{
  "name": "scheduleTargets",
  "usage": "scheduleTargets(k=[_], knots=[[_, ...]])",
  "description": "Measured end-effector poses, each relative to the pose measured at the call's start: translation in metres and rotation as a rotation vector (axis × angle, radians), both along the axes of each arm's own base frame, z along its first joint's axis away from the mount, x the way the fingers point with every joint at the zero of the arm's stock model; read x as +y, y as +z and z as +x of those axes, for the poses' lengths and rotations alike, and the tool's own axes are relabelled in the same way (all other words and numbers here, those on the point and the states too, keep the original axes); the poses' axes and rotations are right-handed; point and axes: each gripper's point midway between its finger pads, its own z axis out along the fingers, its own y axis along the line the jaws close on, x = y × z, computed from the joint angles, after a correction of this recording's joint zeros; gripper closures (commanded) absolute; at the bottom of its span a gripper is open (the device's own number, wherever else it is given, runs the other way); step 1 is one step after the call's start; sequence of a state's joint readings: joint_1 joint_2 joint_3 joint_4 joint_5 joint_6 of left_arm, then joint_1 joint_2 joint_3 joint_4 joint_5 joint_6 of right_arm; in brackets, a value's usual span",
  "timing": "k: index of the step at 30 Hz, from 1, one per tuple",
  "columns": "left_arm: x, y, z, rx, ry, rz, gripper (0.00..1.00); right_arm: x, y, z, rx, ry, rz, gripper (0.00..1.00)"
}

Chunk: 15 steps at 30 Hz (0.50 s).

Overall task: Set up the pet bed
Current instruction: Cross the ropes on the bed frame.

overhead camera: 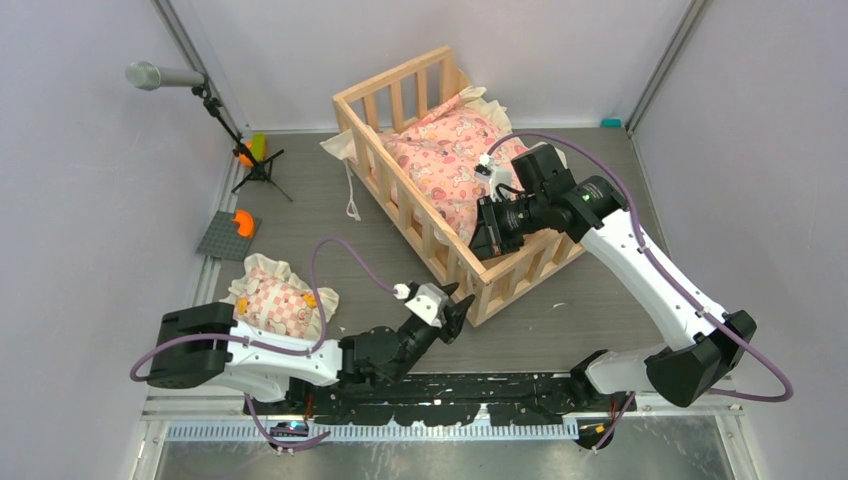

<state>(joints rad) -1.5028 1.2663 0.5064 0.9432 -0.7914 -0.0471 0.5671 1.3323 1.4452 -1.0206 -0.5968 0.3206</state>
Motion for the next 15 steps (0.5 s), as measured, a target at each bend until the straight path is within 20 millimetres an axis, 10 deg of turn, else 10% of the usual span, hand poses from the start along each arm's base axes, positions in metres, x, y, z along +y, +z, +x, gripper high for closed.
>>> scheduleTargets(k=[15], knots=[[0.008, 0.005, 0.013, -0.004, 0.037, -0.014, 0.62, 0.0, 0.0, 0.0, 0.001, -0.001, 0.0, 1.0]])
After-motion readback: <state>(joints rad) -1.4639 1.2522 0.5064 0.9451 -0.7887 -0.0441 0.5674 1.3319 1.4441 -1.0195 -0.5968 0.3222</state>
